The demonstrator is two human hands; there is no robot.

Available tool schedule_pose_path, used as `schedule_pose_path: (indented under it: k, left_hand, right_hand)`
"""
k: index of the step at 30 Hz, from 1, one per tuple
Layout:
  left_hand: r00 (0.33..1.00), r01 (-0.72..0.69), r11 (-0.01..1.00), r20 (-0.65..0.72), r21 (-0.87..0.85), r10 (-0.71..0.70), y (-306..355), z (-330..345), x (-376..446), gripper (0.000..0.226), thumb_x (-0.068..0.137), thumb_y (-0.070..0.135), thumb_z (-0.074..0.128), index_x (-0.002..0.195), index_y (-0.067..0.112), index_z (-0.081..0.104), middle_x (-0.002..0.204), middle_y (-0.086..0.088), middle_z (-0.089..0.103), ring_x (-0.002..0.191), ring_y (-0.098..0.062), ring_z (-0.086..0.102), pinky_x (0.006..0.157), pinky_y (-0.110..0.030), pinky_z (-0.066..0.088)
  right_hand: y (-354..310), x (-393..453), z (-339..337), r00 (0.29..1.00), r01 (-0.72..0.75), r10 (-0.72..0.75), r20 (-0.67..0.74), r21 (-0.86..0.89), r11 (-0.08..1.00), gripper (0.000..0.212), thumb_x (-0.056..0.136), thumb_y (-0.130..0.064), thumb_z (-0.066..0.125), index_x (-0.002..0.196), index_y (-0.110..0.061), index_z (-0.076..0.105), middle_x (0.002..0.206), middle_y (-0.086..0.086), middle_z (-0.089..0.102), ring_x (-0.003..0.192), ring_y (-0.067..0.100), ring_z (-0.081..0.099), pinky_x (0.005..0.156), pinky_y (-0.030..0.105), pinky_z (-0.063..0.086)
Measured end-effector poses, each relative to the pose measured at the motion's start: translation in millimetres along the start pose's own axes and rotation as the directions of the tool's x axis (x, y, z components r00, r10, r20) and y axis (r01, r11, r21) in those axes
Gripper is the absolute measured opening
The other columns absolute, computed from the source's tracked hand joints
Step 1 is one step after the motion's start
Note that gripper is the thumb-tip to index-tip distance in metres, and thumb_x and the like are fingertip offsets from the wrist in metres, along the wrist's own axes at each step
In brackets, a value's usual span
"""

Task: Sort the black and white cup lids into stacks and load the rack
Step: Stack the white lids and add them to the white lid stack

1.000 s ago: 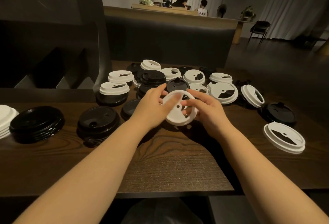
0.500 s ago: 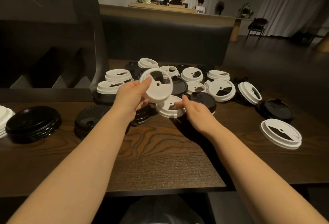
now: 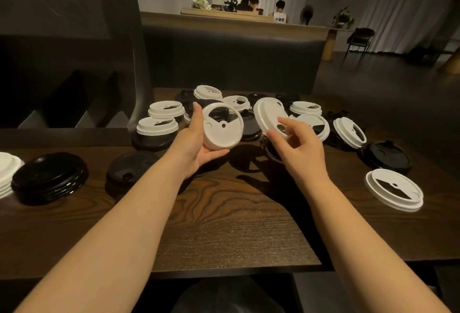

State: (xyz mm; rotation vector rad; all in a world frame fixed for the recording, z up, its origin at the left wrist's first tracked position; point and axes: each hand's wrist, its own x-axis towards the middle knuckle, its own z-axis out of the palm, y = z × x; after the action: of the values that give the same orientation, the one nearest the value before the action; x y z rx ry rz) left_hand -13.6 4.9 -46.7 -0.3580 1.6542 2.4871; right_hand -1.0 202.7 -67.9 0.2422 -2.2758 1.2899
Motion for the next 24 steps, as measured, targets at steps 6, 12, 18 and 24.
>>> schedule_pose_path:
  k: [6, 12, 18, 24]
  left_hand:
    - [0.981, 0.077, 0.987, 0.164, 0.138, -0.100, -10.3, 8.3, -4.5, 0.081, 0.087, 0.074, 0.015, 0.130, 0.018, 0.055, 0.110, -0.012, 0.070, 0.097, -0.024, 0.069, 0.071, -0.036, 0.060]
    - [0.973, 0.067, 0.976, 0.203, 0.207, -0.110, -8.9, 6.4, -6.5, 0.084, 0.078, 0.078, 0.027, 0.134, 0.019, 0.048, 0.120, -0.012, 0.063, 0.098, -0.024, 0.068, 0.073, -0.039, 0.059]
    - [0.982, 0.057, 0.926, 0.148, 0.374, -0.120, -7.6, 6.5, -8.8, 0.082, 0.065, 0.073, 0.045, 0.126, 0.019, 0.051, 0.113, -0.013, 0.066, 0.093, -0.024, 0.069, 0.078, -0.041, 0.059]
    - [0.977, -0.047, 0.865, 0.202, 0.499, -0.064, -8.1, -2.9, -9.5, 0.033, 0.089, 0.042, 0.060, 0.104, 0.013, 0.065, 0.075, -0.001, 0.072, 0.066, -0.012, 0.069, 0.059, -0.029, 0.055]
  right_hand:
    - [5.8, -6.5, 16.0, 0.893, 0.421, -0.420, 0.165, 0.027, 0.907, 0.042, 0.096, -0.032, 0.034, 0.117, -0.014, 0.065, 0.102, -0.001, 0.061, 0.099, 0.007, 0.050, 0.090, 0.015, 0.034]
    - [11.7, -4.3, 19.3, 0.867, 0.444, -0.423, 0.265, -0.023, 0.896, 0.046, 0.098, -0.034, 0.029, 0.120, -0.016, 0.065, 0.102, -0.007, 0.055, 0.099, 0.016, 0.049, 0.090, 0.012, 0.029]
    - [10.2, -4.1, 16.2, 0.853, 0.452, -0.438, 0.284, 0.018, 0.892, 0.042, 0.098, -0.033, 0.028, 0.114, -0.022, 0.065, 0.098, -0.005, 0.055, 0.095, 0.013, 0.046, 0.088, 0.010, 0.028]
    - [13.6, -4.8, 17.2, 0.791, 0.547, -0.530, 0.304, 0.035, 0.836, 0.052, 0.101, -0.038, 0.028, 0.106, -0.011, 0.072, 0.094, 0.003, 0.062, 0.091, 0.014, 0.047, 0.085, 0.017, 0.032]
